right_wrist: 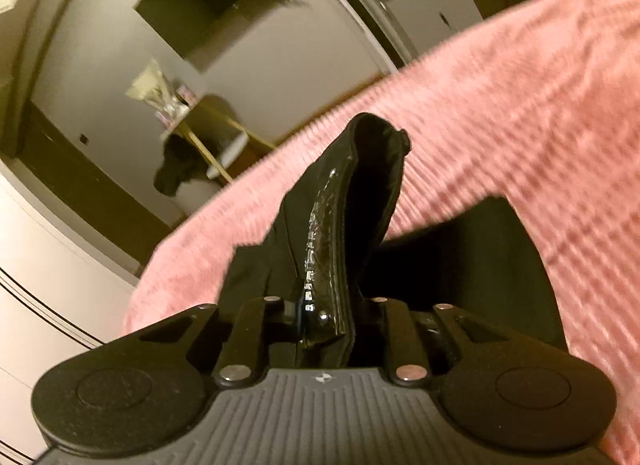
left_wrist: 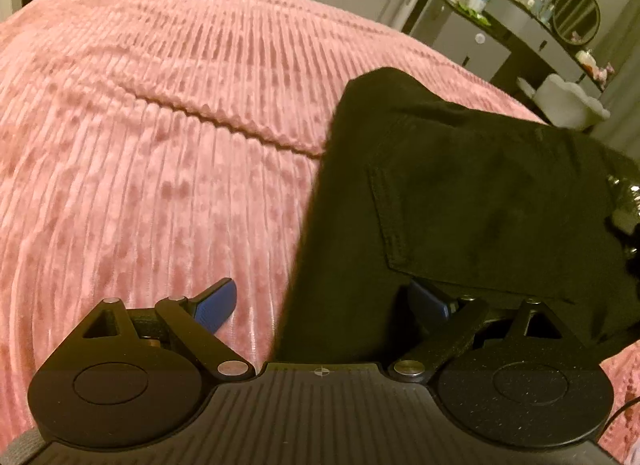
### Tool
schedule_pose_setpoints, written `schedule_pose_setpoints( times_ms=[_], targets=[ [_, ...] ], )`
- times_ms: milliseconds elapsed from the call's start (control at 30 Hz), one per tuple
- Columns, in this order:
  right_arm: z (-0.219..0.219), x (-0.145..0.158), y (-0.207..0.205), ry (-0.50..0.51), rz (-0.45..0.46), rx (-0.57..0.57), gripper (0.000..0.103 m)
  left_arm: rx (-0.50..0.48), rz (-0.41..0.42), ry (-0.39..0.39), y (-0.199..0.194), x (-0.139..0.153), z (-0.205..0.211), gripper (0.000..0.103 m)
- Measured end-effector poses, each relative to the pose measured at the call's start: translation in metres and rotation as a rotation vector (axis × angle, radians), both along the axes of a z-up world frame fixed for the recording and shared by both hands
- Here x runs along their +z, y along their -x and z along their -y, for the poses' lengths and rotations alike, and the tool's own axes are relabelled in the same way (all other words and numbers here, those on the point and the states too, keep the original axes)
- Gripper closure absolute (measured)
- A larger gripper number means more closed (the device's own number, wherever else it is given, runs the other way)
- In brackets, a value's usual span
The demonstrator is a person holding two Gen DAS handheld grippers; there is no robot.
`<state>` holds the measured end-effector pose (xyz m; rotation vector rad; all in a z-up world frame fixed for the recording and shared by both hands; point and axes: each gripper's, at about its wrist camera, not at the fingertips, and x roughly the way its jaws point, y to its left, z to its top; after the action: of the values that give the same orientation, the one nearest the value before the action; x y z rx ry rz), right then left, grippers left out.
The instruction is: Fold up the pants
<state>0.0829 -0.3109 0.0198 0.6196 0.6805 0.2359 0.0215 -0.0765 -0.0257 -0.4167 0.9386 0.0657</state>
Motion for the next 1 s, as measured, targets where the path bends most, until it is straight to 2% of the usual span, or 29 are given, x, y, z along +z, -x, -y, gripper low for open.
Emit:
schedule_pose_setpoints(
  times_ms=[233, 500, 567, 633, 667, 733, 800, 900, 1000],
  targets=[
    [0.016, 0.026, 0.008, 0.04, 0.058, -0.047, 0.086, 0.004, 0.015, 0.007, 0.003, 0.002, -0.001, 0.007],
    [0.023, 0.007, 0.017, 0.114, 0.02, -0.099, 0.086, 0.008, 0.013, 0.013, 0.003, 0.002, -0.003, 0.007],
    [0.024, -0.002, 0.015, 0.164, -0.064, -0.134, 0.072, 0.005, 0.009, 0.005, 0.002, 0.002, -0.001, 0.007],
    [0.03, -0.009, 0.017, 0.214, -0.118, -0.203, 0.046, -0.003, 0.015, -0.004, 0.003, 0.003, 0.0, 0.007],
    [0.034, -0.009, 0.022, 0.213, -0.118, -0.235, 0.045, -0.007, 0.016, -0.006, 0.003, 0.003, 0.001, 0.007],
    [0.038, -0.008, 0.029, 0.178, -0.099, -0.246, 0.045, -0.01, 0.014, -0.017, 0.002, 0.003, 0.003, 0.007],
    [0.032, -0.007, 0.035, 0.163, -0.066, -0.204, 0.048, -0.015, 0.003, -0.038, 0.001, 0.003, 0.007, 0.007],
    [0.014, -0.013, 0.042, 0.132, -0.049, -0.103, 0.069, -0.036, 0.008, -0.065, 0.001, 0.004, 0.012, 0.007],
    [0.007, -0.032, 0.053, 0.043, -0.088, -0.093, 0.07, -0.036, 0.018, -0.073, 0.002, 0.006, 0.013, 0.007]
  ],
)
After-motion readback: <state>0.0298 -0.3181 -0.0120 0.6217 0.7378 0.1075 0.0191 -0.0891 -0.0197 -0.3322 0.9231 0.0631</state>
